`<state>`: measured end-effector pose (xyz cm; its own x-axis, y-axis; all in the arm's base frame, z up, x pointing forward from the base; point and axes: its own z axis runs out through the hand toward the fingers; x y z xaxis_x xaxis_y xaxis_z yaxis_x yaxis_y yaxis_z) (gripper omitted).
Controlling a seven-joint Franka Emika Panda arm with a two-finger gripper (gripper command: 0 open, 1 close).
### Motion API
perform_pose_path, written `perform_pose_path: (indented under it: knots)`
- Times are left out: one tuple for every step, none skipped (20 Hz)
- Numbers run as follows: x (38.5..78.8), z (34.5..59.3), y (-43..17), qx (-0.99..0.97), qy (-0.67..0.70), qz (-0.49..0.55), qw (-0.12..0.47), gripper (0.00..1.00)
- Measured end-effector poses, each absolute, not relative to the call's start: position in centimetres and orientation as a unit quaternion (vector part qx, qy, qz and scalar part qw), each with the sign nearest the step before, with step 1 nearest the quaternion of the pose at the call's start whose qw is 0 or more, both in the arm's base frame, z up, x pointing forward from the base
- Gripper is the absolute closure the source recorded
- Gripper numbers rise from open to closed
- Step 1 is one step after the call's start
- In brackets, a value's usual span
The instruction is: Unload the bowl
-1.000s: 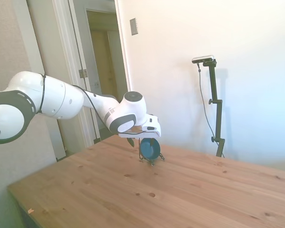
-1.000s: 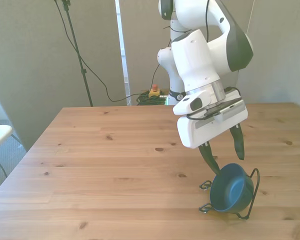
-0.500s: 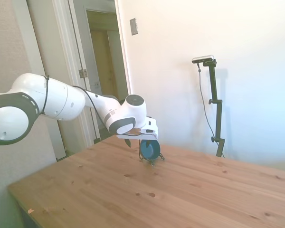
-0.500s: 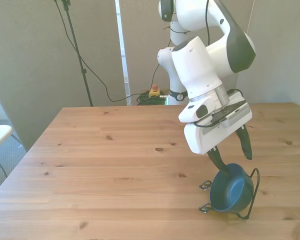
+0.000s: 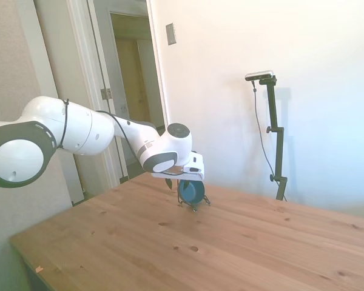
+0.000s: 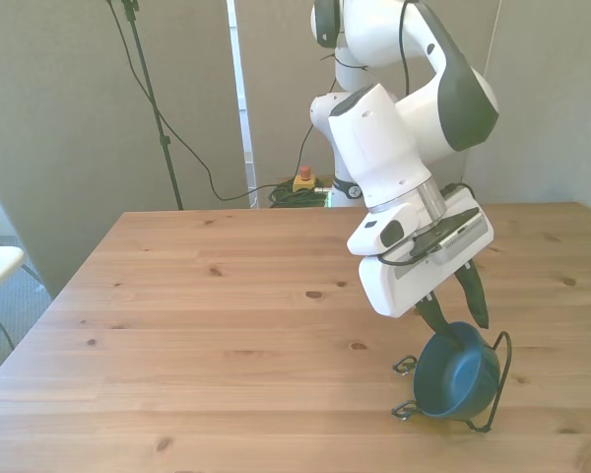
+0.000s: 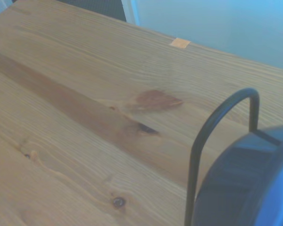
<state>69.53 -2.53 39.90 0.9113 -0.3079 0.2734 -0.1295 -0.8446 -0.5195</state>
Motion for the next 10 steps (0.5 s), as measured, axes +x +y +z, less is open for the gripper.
perform_pose_path:
  knots:
    - [69.7, 39.9, -2.8, -0.944, 0.117, -0.175, 0.256, 1.00]
    - [69.8, 39.8, -3.0, -0.942, 0.119, -0.175, 0.259, 1.00]
    - [69.9, 39.8, -3.2, -0.942, 0.119, -0.173, 0.263, 1.00]
    - [70.0, 39.7, -3.4, -0.942, 0.119, -0.171, 0.264, 1.00]
    - [70.1, 39.7, -3.4, -0.942, 0.118, -0.169, 0.265, 1.00]
    - [70.3, 39.7, -3.4, -0.942, 0.118, -0.166, 0.268, 1.00]
    - [70.4, 39.6, -3.5, -0.941, 0.118, -0.162, 0.274, 1.00]
    - [70.5, 39.5, -3.6, -0.940, 0.119, -0.158, 0.278, 1.00]
    - [70.7, 39.4, -3.8, -0.939, 0.119, -0.154, 0.283, 1.00]
    - [70.8, 39.4, -4.0, -0.939, 0.119, -0.149, 0.287, 1.00]
